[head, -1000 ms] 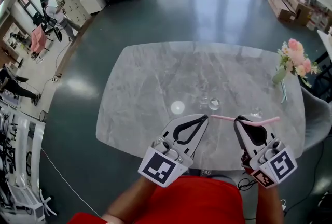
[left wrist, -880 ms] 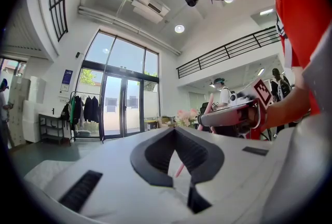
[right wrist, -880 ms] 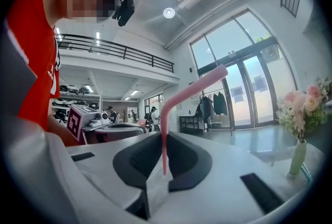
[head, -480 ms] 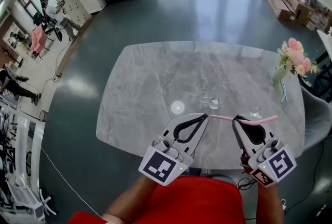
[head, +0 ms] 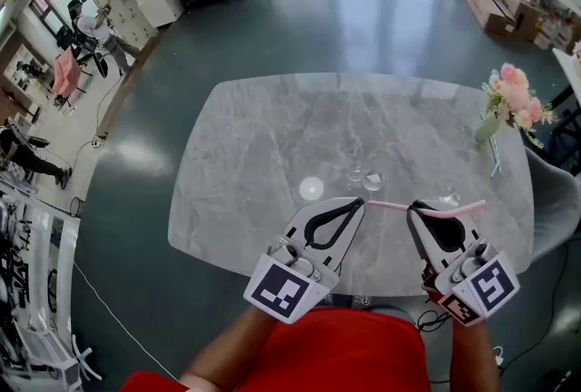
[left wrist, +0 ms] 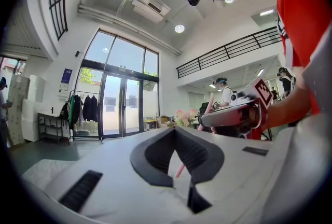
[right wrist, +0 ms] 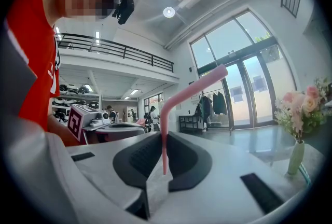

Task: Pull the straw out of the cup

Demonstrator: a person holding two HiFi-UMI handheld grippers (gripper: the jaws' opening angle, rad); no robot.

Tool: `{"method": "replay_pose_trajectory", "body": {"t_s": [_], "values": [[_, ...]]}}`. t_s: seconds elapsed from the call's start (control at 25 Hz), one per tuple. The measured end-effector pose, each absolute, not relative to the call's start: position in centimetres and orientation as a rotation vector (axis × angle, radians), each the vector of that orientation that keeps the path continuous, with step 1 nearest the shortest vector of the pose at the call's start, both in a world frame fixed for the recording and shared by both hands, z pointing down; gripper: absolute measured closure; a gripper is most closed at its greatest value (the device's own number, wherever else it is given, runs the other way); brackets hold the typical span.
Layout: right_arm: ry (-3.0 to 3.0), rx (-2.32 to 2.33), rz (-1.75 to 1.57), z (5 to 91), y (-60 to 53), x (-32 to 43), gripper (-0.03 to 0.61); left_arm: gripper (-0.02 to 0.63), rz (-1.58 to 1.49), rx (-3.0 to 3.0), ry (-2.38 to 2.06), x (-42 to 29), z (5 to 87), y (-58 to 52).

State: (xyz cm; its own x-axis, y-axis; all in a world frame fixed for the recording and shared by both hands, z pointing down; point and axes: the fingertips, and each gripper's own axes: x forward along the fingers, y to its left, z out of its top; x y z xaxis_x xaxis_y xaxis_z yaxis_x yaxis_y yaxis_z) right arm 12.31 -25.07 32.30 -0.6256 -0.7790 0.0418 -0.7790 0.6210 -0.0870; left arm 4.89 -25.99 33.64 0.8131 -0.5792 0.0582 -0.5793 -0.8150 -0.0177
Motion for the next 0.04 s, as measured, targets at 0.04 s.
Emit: {"method": "replay_pose_trajectory", "body": {"t_s": [0.04], "values": [[2.828, -1.360, -0.152, 32.27, -25.07, 12.29, 0.545, 0.601, 0.096, 2.990, -0.954, 4.88, 33.62, -26.00]]}}
